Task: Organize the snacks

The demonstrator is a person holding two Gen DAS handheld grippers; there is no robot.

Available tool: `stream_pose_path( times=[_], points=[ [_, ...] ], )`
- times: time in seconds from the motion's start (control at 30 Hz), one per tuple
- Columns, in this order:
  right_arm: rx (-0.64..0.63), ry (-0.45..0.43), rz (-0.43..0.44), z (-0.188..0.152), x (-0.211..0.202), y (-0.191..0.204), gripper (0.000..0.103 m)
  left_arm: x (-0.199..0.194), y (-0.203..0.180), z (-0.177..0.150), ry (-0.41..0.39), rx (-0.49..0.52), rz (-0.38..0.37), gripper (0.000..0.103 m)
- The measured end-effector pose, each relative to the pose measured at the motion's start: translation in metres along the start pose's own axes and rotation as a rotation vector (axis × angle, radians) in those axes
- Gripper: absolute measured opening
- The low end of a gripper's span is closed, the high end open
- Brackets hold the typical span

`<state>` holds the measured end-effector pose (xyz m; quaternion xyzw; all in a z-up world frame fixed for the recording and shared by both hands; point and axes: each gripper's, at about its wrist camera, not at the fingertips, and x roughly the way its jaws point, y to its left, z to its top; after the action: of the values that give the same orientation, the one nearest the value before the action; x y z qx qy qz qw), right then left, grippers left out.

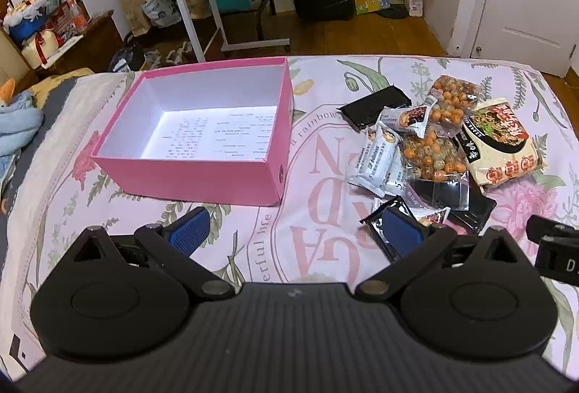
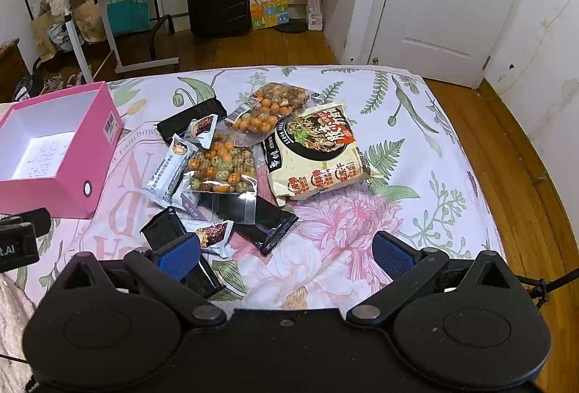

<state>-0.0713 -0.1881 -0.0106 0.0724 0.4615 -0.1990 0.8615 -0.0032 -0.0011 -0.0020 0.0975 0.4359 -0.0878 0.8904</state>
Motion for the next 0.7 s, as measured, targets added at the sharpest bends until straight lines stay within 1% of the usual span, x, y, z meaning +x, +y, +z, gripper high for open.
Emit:
stream_pose_path(
  times=[0.2, 0.37, 0.7],
  points=[
    [-0.006, -0.002, -0.002, -0.0008, -0.0002, 0.0008, 0.102, -0.0052, 0.0017, -0.0026, -0.012, 0.002, 0.004, 0.103],
    [-0.009, -0.005, -0.005, -0.0014, -0.0011, 0.0014, 0.102, -0.0064, 0.0029, -0.0023, -0.008, -0.002, -0.007, 0.103],
    [-0.016, -0.012, 0.016, -0.0017, -0.0031, 0.0001, 0.102, -0.0032, 0.0002, -0.0023, 0.011, 0.010, -0.012, 0.103]
  ],
)
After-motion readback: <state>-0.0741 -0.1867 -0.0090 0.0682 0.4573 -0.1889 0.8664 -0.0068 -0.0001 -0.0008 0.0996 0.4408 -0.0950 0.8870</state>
